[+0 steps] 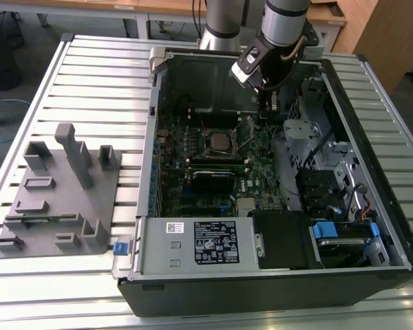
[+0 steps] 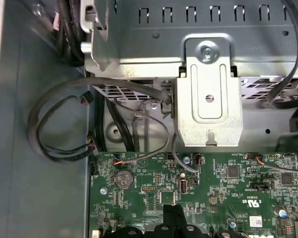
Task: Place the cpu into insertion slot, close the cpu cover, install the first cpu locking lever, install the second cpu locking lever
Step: 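Close the cpu cover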
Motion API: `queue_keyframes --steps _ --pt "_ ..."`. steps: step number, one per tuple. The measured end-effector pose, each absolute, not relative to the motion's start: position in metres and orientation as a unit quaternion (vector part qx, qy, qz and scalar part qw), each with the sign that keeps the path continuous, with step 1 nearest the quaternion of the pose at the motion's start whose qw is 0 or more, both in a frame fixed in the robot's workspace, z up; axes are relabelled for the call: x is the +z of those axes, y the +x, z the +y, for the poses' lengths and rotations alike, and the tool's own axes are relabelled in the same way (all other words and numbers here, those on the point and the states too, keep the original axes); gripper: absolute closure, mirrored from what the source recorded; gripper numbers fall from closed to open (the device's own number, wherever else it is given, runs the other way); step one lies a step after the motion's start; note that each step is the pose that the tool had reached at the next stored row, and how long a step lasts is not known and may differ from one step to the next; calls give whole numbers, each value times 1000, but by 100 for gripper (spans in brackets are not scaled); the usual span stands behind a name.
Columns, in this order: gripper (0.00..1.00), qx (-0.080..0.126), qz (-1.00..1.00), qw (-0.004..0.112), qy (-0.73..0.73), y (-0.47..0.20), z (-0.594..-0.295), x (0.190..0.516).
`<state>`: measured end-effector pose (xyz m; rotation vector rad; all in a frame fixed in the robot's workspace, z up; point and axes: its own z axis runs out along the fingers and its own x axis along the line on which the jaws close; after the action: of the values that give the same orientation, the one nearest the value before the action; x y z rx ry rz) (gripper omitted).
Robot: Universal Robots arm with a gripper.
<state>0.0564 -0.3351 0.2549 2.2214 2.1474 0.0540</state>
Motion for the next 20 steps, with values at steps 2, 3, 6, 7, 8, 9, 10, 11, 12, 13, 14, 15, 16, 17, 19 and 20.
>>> queue_keyframes --steps 2,3,6,7,8,9,10,11,12,13,14,15,16,17,19,20 --pt "89 17 695 26 719 56 -335 251" --pt "89 17 695 26 719 56 -335 250" --pt "89 18 695 26 719 56 -335 247" --pt "89 17 695 26 719 56 -335 247" --pt "89 17 695 26 719 56 -335 246" --pt "89 17 695 26 719 56 -335 246" --pt "89 17 695 26 719 56 -335 246" --pt "89 18 695 26 719 56 -335 246" --pt "89 18 695 26 719 55 -335 245" --pt "89 18 695 26 719 52 -335 245" --pt "89 18 695 26 719 50 -335 245" --pt "89 19 695 27 719 46 -335 245" --pt "89 19 695 28 719 42 -335 244" --pt "89 20 695 29 719 38 -335 244" --pt "89 22 695 30 718 29 -335 244" --pt "89 23 694 31 718 24 -335 244"
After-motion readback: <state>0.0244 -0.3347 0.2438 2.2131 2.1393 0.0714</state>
